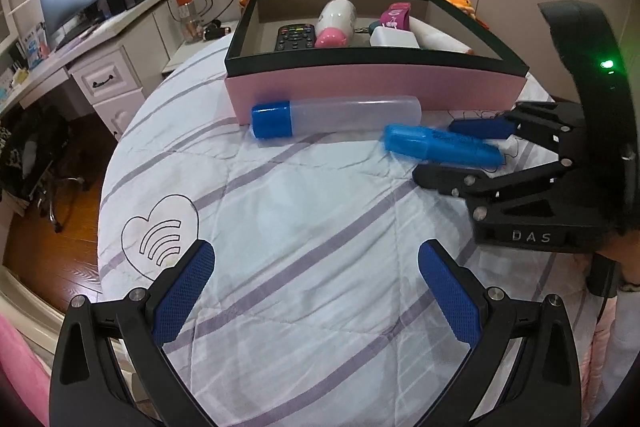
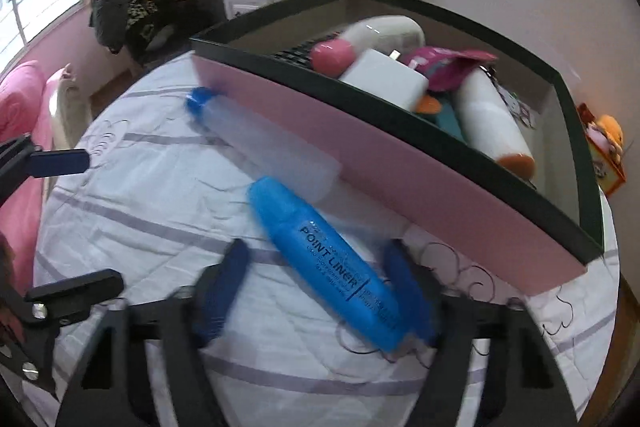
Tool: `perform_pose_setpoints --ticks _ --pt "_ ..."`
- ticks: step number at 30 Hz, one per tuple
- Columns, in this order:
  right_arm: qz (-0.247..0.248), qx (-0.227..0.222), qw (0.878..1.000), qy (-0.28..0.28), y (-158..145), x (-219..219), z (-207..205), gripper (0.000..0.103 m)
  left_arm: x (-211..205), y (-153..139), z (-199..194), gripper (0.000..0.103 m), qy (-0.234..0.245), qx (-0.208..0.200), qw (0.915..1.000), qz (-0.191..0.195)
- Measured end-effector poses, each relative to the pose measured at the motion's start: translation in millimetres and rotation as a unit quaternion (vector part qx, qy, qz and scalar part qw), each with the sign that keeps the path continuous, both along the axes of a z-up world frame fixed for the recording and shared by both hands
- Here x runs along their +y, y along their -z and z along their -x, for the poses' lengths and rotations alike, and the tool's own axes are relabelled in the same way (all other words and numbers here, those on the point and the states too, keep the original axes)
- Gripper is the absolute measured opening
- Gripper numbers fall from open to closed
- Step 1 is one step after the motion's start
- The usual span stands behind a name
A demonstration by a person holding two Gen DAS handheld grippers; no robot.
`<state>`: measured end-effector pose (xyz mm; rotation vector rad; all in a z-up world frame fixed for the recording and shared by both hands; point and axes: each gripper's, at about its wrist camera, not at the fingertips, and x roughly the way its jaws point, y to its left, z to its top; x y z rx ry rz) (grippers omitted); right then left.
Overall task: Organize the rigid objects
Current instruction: 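Lift the highlighter with the right gripper and carry it into the pink box, then open the right gripper to release the highlighter in the box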
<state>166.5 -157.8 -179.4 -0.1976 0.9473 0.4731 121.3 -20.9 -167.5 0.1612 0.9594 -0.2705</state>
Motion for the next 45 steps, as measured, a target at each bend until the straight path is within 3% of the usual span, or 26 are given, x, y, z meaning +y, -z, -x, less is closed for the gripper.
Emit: perform_pose_setpoints --ticks 3,5,13,20,32,45 --pt "-0.001 0.009 1.000 -0.010 -1 8 8 0.030 0 -2 1 0.103 0.000 -0.002 1.0000 0.004" --pt "0.002 0.007 1.000 -0.011 -2 12 14 0.027 -1 -3 4 0.103 0.002 -0.006 1.0000 0.006" --pt "-0.009 -0.026 1.000 0.011 -23 7 38 0.027 -1 -27 14 0.103 -0.001 -0.042 0.9988 0.023" --pt "-0.015 -0.076 0.996 0.038 -64 -7 46 0.027 -5 -62 14 0.103 0.004 -0.086 0.9956 0.035" --pt "0.011 -0.134 0.986 0.101 -106 -39 -3 0.027 -38 -103 -33 0.103 0.017 -0.134 0.9897 0.049" --pt "0.040 -0.110 0.980 0.163 -73 -76 -84 0.027 -69 -84 -106 0.103 0.022 -0.101 0.9936 0.044"
